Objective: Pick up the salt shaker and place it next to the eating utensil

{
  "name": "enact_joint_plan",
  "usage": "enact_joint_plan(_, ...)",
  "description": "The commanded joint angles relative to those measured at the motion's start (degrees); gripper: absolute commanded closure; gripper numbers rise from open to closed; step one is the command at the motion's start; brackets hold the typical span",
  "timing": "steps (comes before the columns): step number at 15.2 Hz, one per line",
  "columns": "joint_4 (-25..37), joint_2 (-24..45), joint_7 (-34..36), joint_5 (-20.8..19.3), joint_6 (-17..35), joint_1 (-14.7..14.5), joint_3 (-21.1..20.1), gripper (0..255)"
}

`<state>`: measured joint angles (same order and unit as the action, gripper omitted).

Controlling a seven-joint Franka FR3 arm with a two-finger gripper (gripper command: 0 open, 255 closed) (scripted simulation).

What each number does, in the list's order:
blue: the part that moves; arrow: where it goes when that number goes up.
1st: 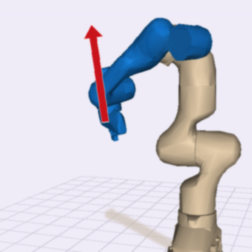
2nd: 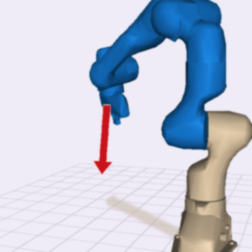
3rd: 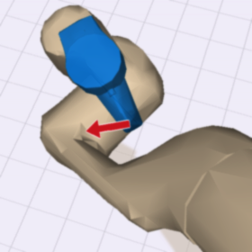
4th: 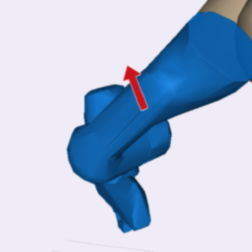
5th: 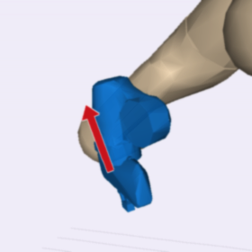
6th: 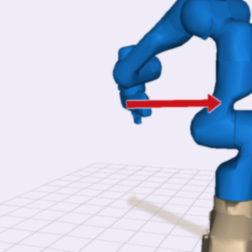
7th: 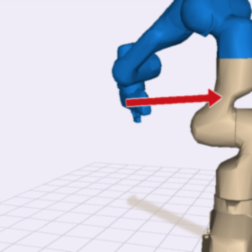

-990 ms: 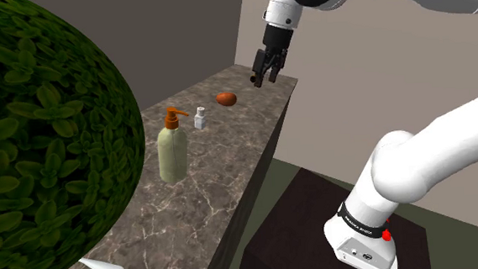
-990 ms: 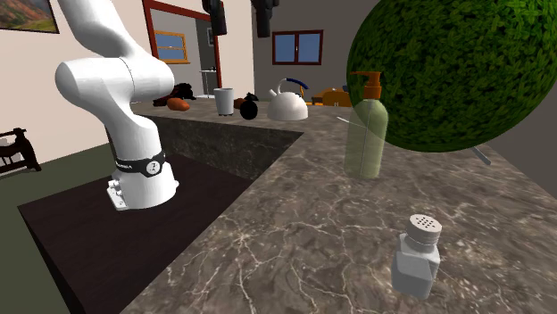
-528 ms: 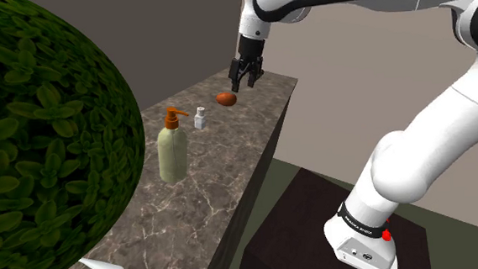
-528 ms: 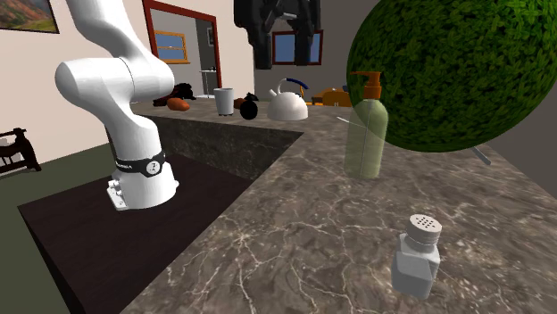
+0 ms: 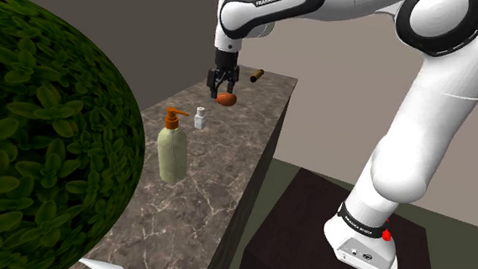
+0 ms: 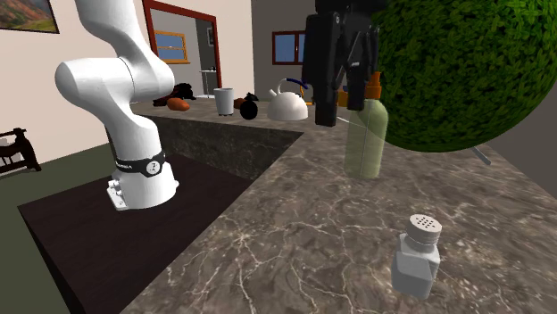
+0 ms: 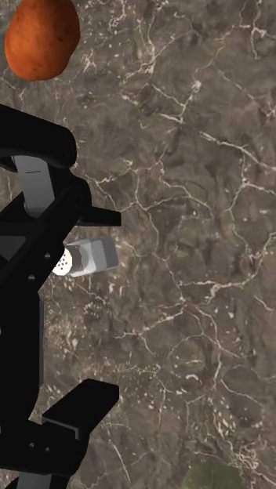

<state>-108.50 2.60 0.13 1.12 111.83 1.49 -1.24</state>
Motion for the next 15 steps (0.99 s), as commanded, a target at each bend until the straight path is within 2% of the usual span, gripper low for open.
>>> enact_joint_plan(1, 4.2, 5.0, -0.4, -0.2, 0.4, 0.2, 0.2, 0)
enact_joint_plan(9, 22.7, 23.1, -0.8, -0.7, -1.0, 0.3, 0.4, 0)
enact_joint_plan(15, 19.8, 24.3, -0.8, -0.7, 3.0, 0.3, 0.4, 0)
